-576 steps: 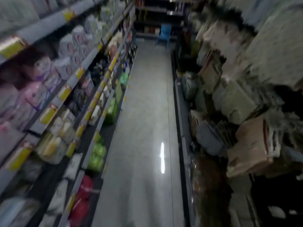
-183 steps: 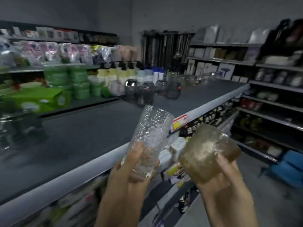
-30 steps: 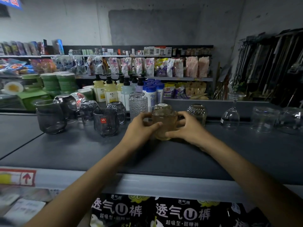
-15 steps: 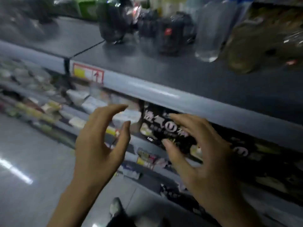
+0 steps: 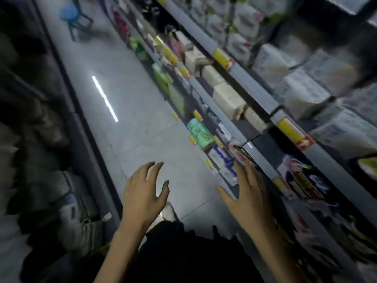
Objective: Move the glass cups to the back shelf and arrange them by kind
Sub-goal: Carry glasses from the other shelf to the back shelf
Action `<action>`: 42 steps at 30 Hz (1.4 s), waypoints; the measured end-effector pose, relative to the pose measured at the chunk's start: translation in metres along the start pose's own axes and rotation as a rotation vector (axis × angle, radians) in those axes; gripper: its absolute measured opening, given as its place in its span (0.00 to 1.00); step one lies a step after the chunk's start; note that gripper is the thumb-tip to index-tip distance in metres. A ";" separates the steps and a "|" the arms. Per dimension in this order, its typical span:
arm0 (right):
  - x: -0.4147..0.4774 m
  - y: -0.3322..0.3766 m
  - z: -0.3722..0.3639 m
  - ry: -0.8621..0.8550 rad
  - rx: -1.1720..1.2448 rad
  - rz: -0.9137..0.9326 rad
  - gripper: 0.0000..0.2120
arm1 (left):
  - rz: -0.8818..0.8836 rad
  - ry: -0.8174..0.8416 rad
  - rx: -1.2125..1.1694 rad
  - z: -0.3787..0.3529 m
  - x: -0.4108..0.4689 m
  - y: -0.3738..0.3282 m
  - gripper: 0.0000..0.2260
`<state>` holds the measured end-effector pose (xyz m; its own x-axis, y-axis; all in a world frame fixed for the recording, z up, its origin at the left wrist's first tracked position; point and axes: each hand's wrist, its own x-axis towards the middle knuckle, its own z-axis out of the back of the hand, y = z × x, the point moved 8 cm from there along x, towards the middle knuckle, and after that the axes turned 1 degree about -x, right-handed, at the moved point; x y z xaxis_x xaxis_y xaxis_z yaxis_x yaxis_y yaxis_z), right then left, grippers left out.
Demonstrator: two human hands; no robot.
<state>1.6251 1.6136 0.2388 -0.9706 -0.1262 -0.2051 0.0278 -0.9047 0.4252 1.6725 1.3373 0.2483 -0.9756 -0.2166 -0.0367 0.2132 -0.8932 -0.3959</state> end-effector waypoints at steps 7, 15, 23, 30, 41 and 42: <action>0.085 0.131 -0.055 0.003 -0.091 0.148 0.42 | 0.140 -0.066 0.006 0.051 0.061 0.126 0.24; 0.170 0.231 -0.074 -0.009 -0.125 0.198 0.36 | 0.162 -0.076 -0.014 0.080 0.156 0.189 0.23; 0.316 0.288 -0.077 -0.060 -0.071 0.161 0.36 | 0.075 -0.061 0.028 0.093 0.319 0.219 0.24; 0.445 0.340 -0.040 -0.115 -0.047 0.149 0.35 | -0.037 -0.071 0.072 0.129 0.478 0.221 0.24; 0.578 0.429 0.057 -0.377 0.054 0.165 0.30 | -0.467 -0.125 0.018 0.219 0.694 0.147 0.22; 0.586 0.443 0.080 -0.452 0.048 0.164 0.29 | -0.530 -0.146 0.007 0.234 0.715 0.134 0.22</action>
<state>1.0497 1.1716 0.3770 -0.9615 -0.0664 0.2667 0.1880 -0.8666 0.4622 1.0155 0.9708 0.3833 -0.9320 0.2122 0.2939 -0.3049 -0.8973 -0.3193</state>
